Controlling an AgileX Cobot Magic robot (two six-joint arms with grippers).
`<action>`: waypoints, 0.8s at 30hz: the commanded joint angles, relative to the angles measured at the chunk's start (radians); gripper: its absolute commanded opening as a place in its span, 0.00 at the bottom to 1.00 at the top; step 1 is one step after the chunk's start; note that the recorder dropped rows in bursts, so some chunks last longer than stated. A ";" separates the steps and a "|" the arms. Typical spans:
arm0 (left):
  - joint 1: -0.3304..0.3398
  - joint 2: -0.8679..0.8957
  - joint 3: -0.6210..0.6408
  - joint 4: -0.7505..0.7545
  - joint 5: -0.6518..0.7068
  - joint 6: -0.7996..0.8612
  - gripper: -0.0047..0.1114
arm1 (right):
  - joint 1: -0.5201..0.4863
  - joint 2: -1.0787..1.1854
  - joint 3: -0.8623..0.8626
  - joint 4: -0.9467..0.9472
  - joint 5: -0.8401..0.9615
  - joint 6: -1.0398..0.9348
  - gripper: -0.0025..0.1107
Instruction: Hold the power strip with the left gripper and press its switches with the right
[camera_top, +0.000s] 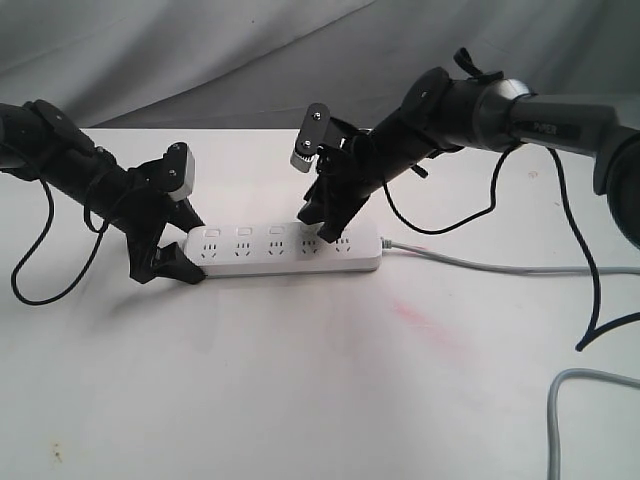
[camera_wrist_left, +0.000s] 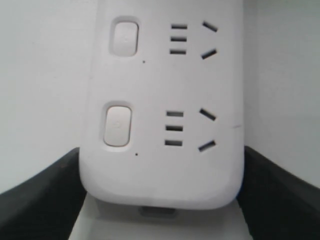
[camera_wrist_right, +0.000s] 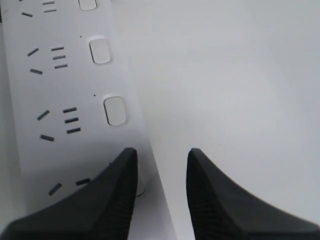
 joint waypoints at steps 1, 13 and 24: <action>0.001 -0.002 -0.006 -0.007 -0.009 -0.006 0.50 | -0.007 -0.009 0.007 -0.001 -0.009 0.002 0.30; 0.001 -0.002 -0.006 -0.007 -0.009 -0.006 0.50 | -0.007 0.009 0.007 -0.001 -0.009 0.002 0.30; 0.001 -0.002 -0.006 -0.007 -0.009 -0.006 0.50 | -0.007 0.009 0.007 -0.022 -0.015 0.002 0.30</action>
